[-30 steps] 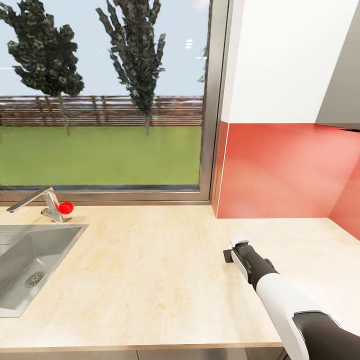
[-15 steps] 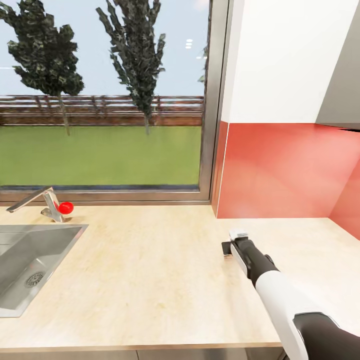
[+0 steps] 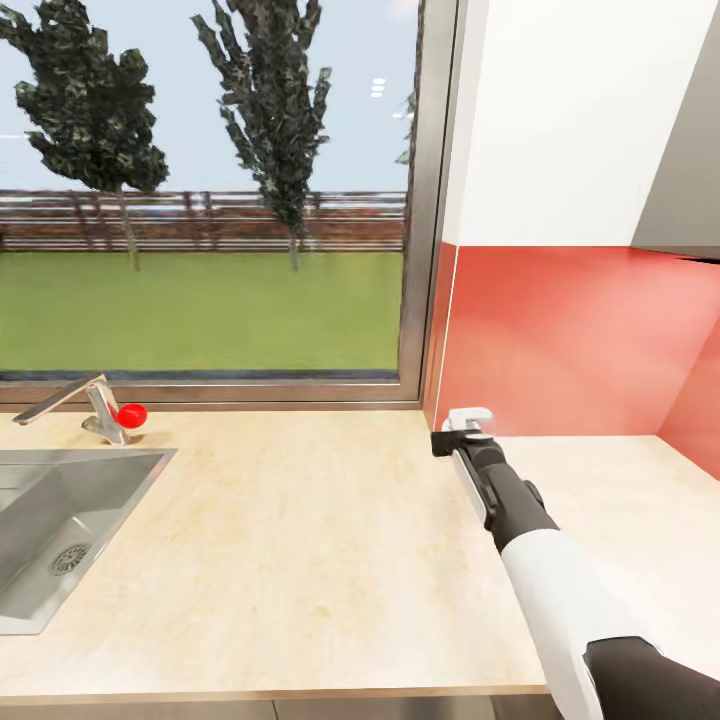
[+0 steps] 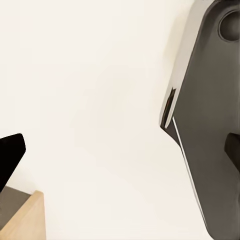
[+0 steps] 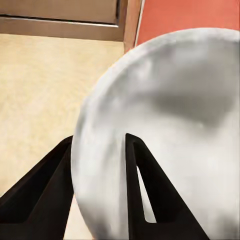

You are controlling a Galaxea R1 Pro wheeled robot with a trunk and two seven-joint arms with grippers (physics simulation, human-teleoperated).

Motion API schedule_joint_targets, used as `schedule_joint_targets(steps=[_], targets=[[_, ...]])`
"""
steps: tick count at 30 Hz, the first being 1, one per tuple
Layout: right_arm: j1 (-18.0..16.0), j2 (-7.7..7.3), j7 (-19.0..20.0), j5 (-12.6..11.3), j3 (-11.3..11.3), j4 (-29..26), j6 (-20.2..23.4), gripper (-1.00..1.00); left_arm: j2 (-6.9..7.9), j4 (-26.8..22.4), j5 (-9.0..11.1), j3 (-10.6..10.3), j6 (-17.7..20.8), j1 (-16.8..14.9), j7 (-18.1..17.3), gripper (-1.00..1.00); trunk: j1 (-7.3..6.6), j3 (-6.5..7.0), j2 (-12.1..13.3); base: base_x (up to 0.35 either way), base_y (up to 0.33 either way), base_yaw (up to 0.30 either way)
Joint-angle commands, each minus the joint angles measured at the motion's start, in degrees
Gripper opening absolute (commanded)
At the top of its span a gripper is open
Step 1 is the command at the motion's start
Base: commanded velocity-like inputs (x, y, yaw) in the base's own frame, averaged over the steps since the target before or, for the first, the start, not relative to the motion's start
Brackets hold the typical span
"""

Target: Set up a coffee station on the kitchen countertop: keep the coffee maker on the countertop, move the bottle of coffee from the kitchen shelf to the counter next to the coffee maker, place a paper coffee filter on top of the coffee maker, put the saucer next to the coffee maker with the coffee cup on the saucer, and place the electric kettle next to the coffee maker.

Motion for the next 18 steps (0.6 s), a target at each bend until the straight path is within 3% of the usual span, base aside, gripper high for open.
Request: schedule_joint_targets(steps=[1, 3, 5, 11, 18], targets=[[-0.05, 0.65, -0.09, 0.32, 0.14, -1.37, 0.39, -1.0, 0.02, 0.05, -0.62, 0.49, -0.26, -0.06, 0.24, 1.0, 0.04, -0.14, -0.13, 0.0, 0.0, 0.0], [-0.05, 2.03, -0.09, 0.32, 0.86, -2.0, 0.36, -1.0, 0.02, -0.1, -0.64, 0.49, -0.27, -0.12, 0.24, 1.0, 0.04, -0.14, -0.13, 0.0, 0.0, 0.0], [-0.05, 2.38, -0.13, 0.32, 2.08, -2.29, 0.33, -1.0, 0.02, -0.19, -0.64, 0.54, -0.27, -0.14, 0.24, 1.0, 0.04, -0.14, -0.13, 0.0, 0.0, 0.0], [-0.05, 2.7, -0.17, 0.25, 4.35, -3.35, 0.23, -1.0, 0.01, -0.34, -0.64, 0.52, -0.44, -0.15, 0.32, 1.0, 0.04, -0.14, -0.13, 0.0, 0.0, 0.0], [-0.05, 2.8, -0.18, 0.19, 4.55, -4.75, 0.23, -1.0, 0.33, -0.36, -0.65, 0.49, -0.39, -0.15, 1.1, 1.0, 0.04, -0.14, -0.13, -0.074, 0.001, 0.0]])
